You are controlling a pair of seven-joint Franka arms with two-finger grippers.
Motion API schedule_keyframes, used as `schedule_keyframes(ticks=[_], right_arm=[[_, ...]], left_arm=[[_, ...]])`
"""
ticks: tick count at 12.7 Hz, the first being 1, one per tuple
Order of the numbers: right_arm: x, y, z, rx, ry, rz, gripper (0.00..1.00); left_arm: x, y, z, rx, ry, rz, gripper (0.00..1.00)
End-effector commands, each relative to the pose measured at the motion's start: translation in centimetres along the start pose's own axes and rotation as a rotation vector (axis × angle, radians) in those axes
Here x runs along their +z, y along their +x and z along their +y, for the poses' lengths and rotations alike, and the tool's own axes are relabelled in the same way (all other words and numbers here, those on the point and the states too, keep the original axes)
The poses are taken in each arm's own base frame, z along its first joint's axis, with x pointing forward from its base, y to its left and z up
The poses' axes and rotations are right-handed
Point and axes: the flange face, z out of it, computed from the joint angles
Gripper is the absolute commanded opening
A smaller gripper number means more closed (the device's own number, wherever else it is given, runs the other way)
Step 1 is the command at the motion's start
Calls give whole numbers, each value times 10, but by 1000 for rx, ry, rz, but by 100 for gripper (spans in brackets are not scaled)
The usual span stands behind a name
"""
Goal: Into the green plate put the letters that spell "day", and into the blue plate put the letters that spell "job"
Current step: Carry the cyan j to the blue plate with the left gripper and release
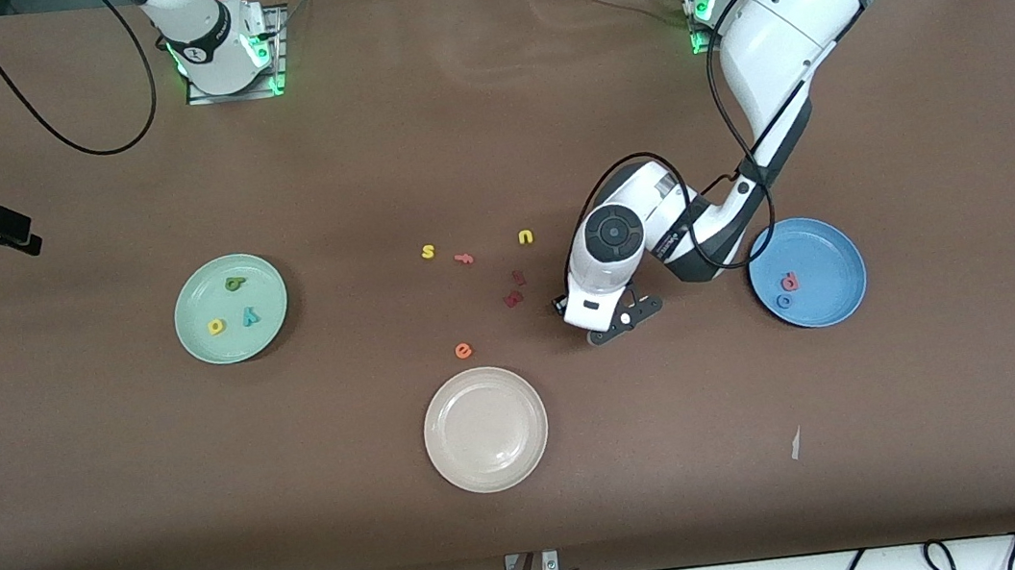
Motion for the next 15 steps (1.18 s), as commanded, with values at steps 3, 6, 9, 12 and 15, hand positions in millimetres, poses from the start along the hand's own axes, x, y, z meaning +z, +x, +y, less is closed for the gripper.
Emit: schedule_keyframes(ticks=[3, 6, 9, 12, 15], right_arm=[[-5, -3, 5, 7, 18, 15, 100], [-14, -3, 4, -4, 13, 24, 100], [-12, -3, 2, -9, 18, 10, 100], [-11, -3, -1, -13, 13, 7, 100], [-9, -3, -2, -17, 13, -1, 100]], left_arm=[[8, 3, 0, -2, 15, -10, 39], [7, 4, 0, -2, 14, -9, 37], [8, 3, 0, 0, 16, -10, 34], [-5, 16, -6, 7, 14, 0, 28], [-35, 45, -35, 84, 70, -24, 28]])
